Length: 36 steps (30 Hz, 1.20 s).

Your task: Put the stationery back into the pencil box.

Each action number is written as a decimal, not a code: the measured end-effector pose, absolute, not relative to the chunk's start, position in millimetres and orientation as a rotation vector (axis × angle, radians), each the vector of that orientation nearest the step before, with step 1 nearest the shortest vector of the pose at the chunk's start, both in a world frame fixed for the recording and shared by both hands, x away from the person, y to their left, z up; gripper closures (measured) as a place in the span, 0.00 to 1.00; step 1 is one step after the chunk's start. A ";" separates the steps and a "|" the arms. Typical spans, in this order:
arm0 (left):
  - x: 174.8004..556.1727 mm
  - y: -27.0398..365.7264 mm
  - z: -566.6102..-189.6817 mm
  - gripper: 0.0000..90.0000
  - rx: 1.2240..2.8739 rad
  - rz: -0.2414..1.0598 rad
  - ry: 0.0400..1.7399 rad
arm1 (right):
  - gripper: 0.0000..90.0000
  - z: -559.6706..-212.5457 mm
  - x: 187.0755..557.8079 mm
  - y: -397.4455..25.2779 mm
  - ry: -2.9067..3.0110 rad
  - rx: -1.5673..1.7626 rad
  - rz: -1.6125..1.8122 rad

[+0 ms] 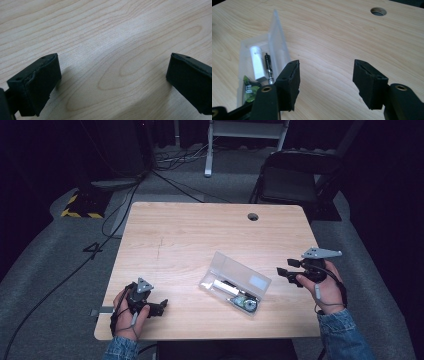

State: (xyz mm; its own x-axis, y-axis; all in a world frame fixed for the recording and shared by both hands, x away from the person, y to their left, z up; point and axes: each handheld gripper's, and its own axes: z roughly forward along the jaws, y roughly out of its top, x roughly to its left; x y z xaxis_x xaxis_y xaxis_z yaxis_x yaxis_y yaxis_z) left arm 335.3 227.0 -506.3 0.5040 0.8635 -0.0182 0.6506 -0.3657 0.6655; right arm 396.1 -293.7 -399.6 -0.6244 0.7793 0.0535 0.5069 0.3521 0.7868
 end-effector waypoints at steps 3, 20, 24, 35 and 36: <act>335.4 226.8 -506.4 0.00 2.131 0.445 1.235 | 0.45 -403.5 397.4 -300.3 2.280 1.160 1.144; 335.4 226.8 -506.5 0.00 2.130 0.444 1.235 | 0.45 -453.0 418.2 -330.0 2.270 1.270 1.029; 335.4 226.7 -506.5 0.00 2.130 0.445 1.235 | 0.44 -468.6 422.8 -329.0 2.286 1.261 0.994; 335.5 226.8 -506.4 0.00 2.131 0.446 1.235 | 0.43 -494.3 428.3 -324.2 2.309 1.233 0.941; 335.4 226.8 -506.4 0.00 2.131 0.446 1.235 | 0.41 -496.9 428.6 -323.2 2.294 1.224 0.954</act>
State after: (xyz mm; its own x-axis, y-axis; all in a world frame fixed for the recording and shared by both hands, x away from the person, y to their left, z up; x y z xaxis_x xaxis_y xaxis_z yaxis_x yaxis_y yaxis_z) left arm 335.4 226.8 -506.4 0.5039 0.8635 -0.0203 0.6509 -0.3642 0.6661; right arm 428.6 -323.2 -496.9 -0.5544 0.8323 -0.0068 0.5818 0.3934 0.7119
